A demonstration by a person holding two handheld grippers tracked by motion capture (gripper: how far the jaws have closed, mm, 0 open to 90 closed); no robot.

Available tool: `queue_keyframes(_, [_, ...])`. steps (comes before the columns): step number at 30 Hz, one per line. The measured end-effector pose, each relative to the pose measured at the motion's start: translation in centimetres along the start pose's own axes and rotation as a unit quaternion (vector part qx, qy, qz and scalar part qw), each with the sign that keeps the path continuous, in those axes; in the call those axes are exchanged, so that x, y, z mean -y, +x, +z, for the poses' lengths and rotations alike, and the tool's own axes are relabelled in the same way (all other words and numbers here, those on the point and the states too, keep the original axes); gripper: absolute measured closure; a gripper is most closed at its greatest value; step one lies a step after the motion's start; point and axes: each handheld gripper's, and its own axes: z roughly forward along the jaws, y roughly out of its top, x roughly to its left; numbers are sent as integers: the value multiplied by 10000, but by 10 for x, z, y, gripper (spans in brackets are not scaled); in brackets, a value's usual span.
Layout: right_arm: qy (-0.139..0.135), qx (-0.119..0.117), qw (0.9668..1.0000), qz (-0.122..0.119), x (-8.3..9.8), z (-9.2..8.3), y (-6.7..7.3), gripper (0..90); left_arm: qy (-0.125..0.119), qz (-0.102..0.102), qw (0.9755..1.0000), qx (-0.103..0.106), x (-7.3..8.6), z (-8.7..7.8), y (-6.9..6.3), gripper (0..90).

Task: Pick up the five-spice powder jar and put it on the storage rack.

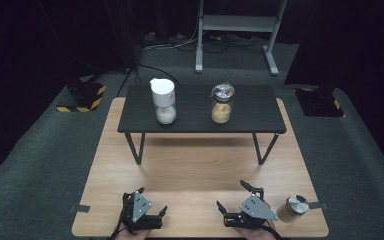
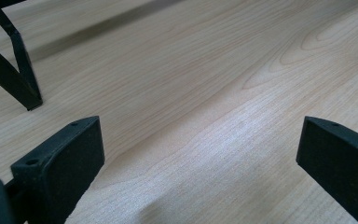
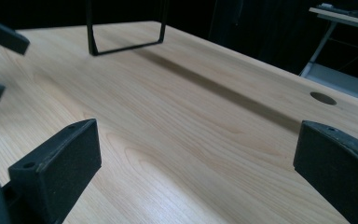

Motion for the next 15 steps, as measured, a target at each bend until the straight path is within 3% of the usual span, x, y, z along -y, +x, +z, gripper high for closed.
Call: queue_keyframes(15, [-230,170,9993,241,-11,-21,-13,0,23,46,10000,-2,0,0,-1,9])
